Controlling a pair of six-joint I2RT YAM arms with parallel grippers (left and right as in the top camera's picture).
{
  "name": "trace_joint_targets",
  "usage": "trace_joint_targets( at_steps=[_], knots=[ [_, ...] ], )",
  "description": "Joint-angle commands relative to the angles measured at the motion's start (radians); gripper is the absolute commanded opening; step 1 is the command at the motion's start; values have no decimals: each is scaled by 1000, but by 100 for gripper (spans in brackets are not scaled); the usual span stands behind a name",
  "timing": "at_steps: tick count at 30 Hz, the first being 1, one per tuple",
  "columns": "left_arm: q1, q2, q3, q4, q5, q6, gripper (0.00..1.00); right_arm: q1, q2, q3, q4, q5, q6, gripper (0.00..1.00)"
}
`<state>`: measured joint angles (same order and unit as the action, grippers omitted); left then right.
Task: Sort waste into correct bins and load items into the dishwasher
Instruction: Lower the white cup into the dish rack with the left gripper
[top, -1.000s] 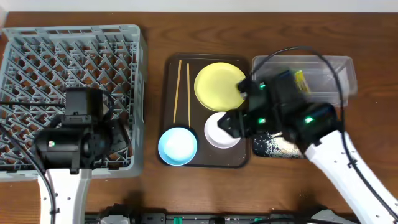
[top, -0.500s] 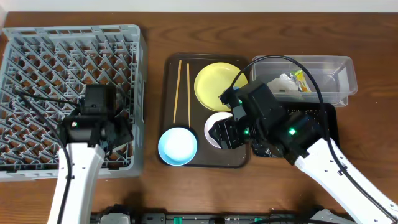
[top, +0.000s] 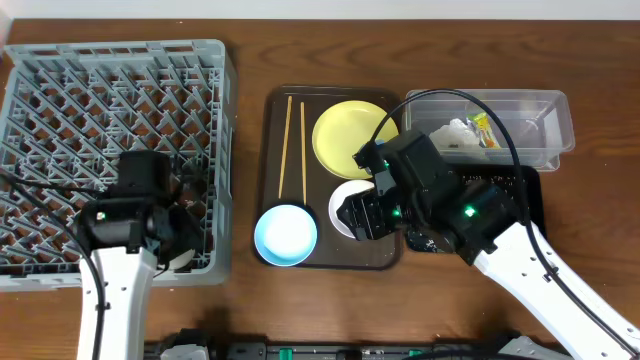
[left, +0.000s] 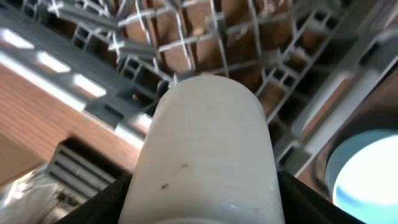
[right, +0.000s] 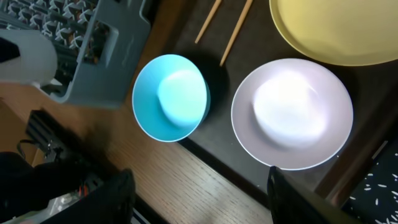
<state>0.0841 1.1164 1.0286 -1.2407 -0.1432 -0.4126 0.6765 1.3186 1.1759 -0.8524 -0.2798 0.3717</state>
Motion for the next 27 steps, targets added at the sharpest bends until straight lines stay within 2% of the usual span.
trace_joint_targets(
  at_steps=[1, 8, 11, 17, 22, 27],
  knots=[
    [7, 1, -51, 27, 10, -12, 56, 10, 2, 8, -2, 6, -2, 66],
    [8, 10, -84, 88, 35, -12, 77, 10, 2, 8, -4, 6, -2, 66],
    [7, 9, -41, 73, 44, -11, 93, 10, 2, 8, -4, 6, -2, 66],
    [7, 9, 174, 9, 141, 20, 97, 10, 2, 8, -5, 6, -8, 66],
    [7, 8, 372, -32, 336, 181, 97, 9, 2, 8, -6, 87, -21, 67],
    [7, -26, 475, -34, 576, 358, 97, -20, 2, 19, -9, 178, -8, 68]
  ],
)
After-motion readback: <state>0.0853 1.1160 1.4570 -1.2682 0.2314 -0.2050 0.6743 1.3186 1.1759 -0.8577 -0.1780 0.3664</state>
